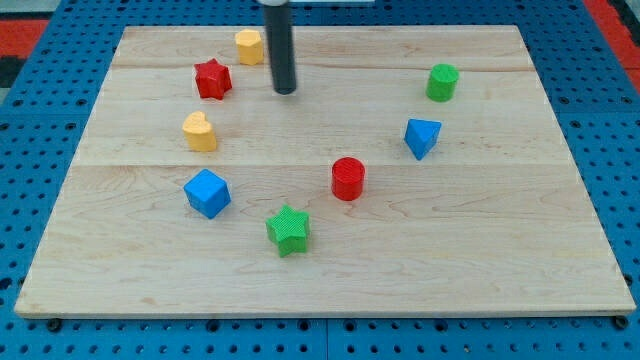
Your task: Move your arm towards the center of the board
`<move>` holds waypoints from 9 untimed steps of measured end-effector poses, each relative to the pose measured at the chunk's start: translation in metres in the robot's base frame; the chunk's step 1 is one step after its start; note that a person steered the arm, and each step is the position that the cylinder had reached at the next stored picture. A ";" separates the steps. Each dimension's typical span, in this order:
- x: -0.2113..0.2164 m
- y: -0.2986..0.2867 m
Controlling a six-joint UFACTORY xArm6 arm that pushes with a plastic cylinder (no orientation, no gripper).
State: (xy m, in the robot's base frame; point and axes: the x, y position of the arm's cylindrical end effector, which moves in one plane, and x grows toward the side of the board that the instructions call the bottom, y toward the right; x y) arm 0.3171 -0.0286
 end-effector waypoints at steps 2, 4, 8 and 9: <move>0.047 0.021; 0.042 0.021; 0.042 0.020; 0.029 0.017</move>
State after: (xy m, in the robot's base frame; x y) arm 0.3461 -0.0113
